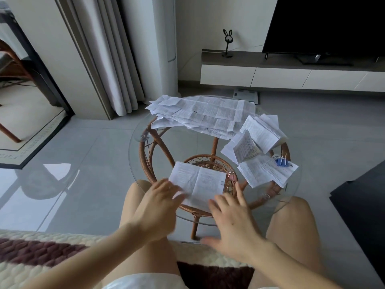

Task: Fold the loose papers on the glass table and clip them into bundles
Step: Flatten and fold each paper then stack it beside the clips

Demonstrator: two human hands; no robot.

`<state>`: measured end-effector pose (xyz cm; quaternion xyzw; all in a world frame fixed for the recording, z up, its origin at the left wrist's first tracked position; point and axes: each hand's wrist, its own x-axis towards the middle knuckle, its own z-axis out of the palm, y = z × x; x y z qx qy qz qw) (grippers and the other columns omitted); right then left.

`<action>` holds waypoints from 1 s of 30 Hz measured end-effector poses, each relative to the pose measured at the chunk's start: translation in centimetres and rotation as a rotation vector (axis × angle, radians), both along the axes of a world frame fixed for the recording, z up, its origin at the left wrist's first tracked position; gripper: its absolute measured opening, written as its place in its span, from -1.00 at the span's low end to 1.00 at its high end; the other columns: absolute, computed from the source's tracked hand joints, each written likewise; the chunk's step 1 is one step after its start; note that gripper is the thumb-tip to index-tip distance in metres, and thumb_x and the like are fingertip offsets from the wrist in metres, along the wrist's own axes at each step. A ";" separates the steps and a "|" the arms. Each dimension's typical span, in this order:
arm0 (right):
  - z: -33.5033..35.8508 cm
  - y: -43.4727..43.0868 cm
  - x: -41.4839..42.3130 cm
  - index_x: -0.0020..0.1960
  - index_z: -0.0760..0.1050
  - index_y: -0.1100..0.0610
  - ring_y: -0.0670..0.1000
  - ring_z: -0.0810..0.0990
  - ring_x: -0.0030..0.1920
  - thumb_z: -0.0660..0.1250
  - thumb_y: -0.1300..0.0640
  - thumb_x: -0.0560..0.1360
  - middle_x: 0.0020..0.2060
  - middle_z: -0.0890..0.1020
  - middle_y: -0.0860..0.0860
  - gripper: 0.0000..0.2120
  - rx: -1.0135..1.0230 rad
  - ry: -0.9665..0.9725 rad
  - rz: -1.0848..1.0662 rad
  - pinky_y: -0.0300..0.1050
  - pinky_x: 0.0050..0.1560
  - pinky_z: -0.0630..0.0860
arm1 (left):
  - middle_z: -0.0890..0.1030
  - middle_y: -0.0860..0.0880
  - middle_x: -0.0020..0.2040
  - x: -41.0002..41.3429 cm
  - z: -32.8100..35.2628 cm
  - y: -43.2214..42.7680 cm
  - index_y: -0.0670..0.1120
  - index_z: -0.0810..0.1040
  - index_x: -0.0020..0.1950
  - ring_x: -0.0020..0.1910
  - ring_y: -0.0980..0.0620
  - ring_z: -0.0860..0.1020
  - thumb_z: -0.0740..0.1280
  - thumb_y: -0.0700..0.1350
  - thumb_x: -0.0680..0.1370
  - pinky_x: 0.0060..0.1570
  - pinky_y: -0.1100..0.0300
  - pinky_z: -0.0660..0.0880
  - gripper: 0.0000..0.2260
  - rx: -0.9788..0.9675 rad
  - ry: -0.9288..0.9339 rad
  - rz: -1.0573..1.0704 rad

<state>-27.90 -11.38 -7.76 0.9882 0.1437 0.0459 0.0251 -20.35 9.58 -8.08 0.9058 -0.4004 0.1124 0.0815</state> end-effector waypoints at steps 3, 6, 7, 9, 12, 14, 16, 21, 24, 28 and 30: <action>-0.6 1.1 -1.3 -0.02 0.57 0.14 0.09 0.54 -0.15 0.50 -0.32 0.06 -0.20 0.50 0.03 -0.32 -0.010 -0.057 0.039 0.26 0.30 0.17 | 0.56 0.11 0.10 -2.4 -0.5 -0.9 0.10 0.58 0.17 0.01 0.09 0.53 0.48 0.09 0.22 -0.05 0.22 0.53 -0.49 0.022 0.093 -0.033; -1.0 0.4 -0.6 -0.08 0.53 0.04 0.01 0.51 -0.17 0.59 -0.15 0.03 -0.21 0.49 -0.04 -0.45 0.153 -0.126 0.088 0.05 0.28 0.21 | 0.57 0.08 0.01 -2.3 -1.1 -1.3 0.05 0.61 0.14 -0.09 0.05 0.53 0.56 0.13 0.25 -0.20 0.16 0.56 -0.51 -0.005 0.069 -0.036; -0.9 -0.1 0.0 -0.04 0.54 0.04 0.01 0.51 -0.13 0.60 -0.13 0.04 -0.17 0.51 -0.03 -0.44 0.174 -0.125 0.105 0.04 0.27 0.22 | 0.58 0.07 -0.03 -1.9 -1.2 -1.3 0.03 0.63 0.10 -0.13 0.04 0.54 0.57 0.10 0.25 -0.24 0.16 0.55 -0.54 -0.036 0.059 -0.037; -1.0 -1.2 1.0 0.10 0.55 0.06 0.04 0.52 0.03 0.59 -0.14 0.08 -0.02 0.56 0.01 -0.35 0.189 -0.095 0.105 0.12 0.33 0.27 | 0.58 0.07 -0.12 -1.6 -1.3 -1.2 0.02 0.66 0.02 -0.21 0.03 0.53 0.58 0.04 0.27 -0.31 0.17 0.53 -0.64 -0.088 0.068 -0.059; -1.1 -2.1 1.2 0.07 0.56 0.05 0.01 0.52 0.04 0.58 -0.08 0.10 0.01 0.56 -0.01 -0.42 0.221 -0.052 0.138 0.05 0.33 0.32 | 0.51 0.06 -0.25 -2.3 -1.7 -0.9 -0.02 0.65 -0.11 -0.31 0.06 0.42 0.42 -0.10 0.44 -0.42 0.17 0.46 -0.94 -0.141 0.021 -0.106; -1.3 -1.9 0.8 -0.04 0.56 0.04 -0.02 0.50 -0.10 0.52 0.16 0.10 -0.12 0.53 -0.07 -0.57 0.258 -0.091 0.176 -0.09 0.18 0.30 | 0.43 0.05 -0.31 -2.9 -2.2 -0.9 -0.05 0.60 -0.20 -0.33 0.06 0.33 0.39 -0.24 0.40 -0.45 0.15 0.41 -0.91 -0.126 -0.034 -0.132; -1.4 -1.8 0.4 -0.13 0.56 0.03 -0.04 0.45 -0.19 0.42 0.28 0.15 -0.22 0.50 -0.10 -0.67 0.325 -0.099 0.212 -0.18 0.01 0.29 | 0.44 0.06 -0.28 -3.2 -2.1 -0.7 -0.04 0.56 -0.22 -0.31 0.05 0.37 0.38 -0.28 0.37 -0.37 0.16 0.42 -0.86 -0.147 -0.032 -0.163; 2.0 -2.4 0.2 -0.26 0.57 -0.07 -0.21 0.51 -0.27 0.38 0.08 0.45 -0.33 0.54 -0.22 -0.87 0.865 0.005 0.050 -0.28 -0.23 0.44 | 0.50 0.14 -0.26 -2.3 0.1 -1.3 0.03 0.45 -0.21 -0.27 0.17 0.44 0.29 0.02 0.52 -0.23 0.29 0.38 -0.86 -0.398 0.111 -0.023; 5.0 -2.7 1.6 -0.15 0.57 -0.08 -0.17 0.57 -0.22 0.45 0.18 0.44 -0.27 0.63 -0.18 -0.84 1.000 -0.007 -0.109 -0.27 -0.18 0.49 | 0.32 0.23 -0.47 -2.0 3.7 -2.7 0.09 0.33 -0.30 -0.42 0.25 0.35 0.34 0.02 0.49 -0.40 0.46 0.24 -0.76 -0.592 0.218 0.165; 6.9 -3.7 3.5 0.23 0.48 0.09 -0.14 0.53 0.07 0.39 0.30 0.43 0.06 0.60 -0.05 -0.61 0.847 -0.443 -0.120 -0.30 0.11 0.45 | 0.52 0.15 -0.49 -0.2 6.9 -3.5 -0.07 0.49 -0.36 -0.48 0.20 0.48 0.42 -0.16 0.47 -0.47 0.45 0.36 -0.78 -1.078 0.856 0.343; 6.4 -4.3 3.8 0.34 0.38 0.11 -0.01 0.44 0.24 0.32 0.44 0.37 0.21 0.54 0.06 -0.42 0.629 -0.530 -0.027 -0.21 0.29 0.33 | 0.59 0.01 -0.42 1.2 7.0 -3.2 -0.17 0.51 -0.31 -0.49 0.11 0.54 0.40 -0.21 0.47 -0.53 0.37 0.42 -0.83 -1.275 1.245 0.421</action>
